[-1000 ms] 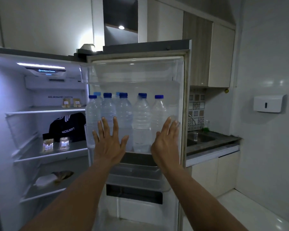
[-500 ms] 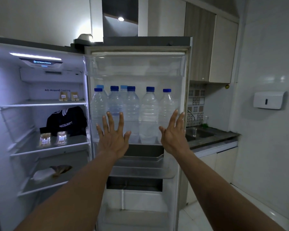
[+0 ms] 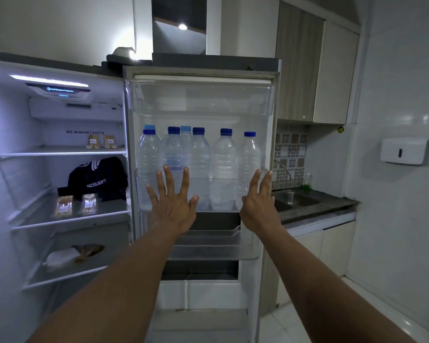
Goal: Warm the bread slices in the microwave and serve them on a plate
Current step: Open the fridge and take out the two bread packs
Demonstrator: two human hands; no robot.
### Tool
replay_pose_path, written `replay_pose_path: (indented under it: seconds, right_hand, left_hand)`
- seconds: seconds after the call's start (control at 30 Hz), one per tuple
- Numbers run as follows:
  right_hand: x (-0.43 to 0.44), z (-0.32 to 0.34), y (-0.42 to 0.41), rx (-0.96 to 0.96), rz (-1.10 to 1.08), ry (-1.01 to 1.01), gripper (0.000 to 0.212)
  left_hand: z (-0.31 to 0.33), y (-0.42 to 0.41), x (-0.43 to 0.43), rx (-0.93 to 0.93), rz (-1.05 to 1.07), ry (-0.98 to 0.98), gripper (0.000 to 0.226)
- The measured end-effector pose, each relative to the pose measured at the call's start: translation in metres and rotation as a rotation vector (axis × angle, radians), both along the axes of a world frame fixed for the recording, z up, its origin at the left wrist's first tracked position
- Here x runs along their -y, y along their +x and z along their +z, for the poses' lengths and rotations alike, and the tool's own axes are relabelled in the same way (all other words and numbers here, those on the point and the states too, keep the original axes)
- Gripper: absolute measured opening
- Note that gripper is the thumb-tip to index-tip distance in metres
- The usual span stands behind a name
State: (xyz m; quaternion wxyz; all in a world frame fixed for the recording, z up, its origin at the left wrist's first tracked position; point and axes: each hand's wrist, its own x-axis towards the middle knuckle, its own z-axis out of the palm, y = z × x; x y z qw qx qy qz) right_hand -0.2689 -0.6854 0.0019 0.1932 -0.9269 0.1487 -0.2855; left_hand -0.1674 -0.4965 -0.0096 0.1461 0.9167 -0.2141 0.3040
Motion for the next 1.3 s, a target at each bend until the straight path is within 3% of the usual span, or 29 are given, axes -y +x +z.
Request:
replay_pose_path:
  seconds: [0.63, 0.8, 1.0, 1.3]
  right_hand:
    - [0.022, 0.019, 0.013, -0.16, -0.037, 0.02, 0.1]
    - [0.017, 0.018, 0.009, -0.12, -0.064, -0.044, 0.101]
    - [-0.017, 0.017, 0.0, 0.068, -0.081, -0.204, 0.094]
    - [-0.117, 0.025, 0.011, 0.142, 0.099, -0.291, 0.069]
  left_hand:
    - [0.008, 0.0, 0.023, -0.083, 0.06, 0.041, 0.08]
    - [0.011, -0.003, 0.019, -0.078, 0.06, 0.054, 0.077]
    - [0.019, -0.013, 0.001, -0.017, -0.007, 0.068, 0.07]
    - [0.019, -0.002, -0.094, 0.052, 0.053, 0.043, 0.069]
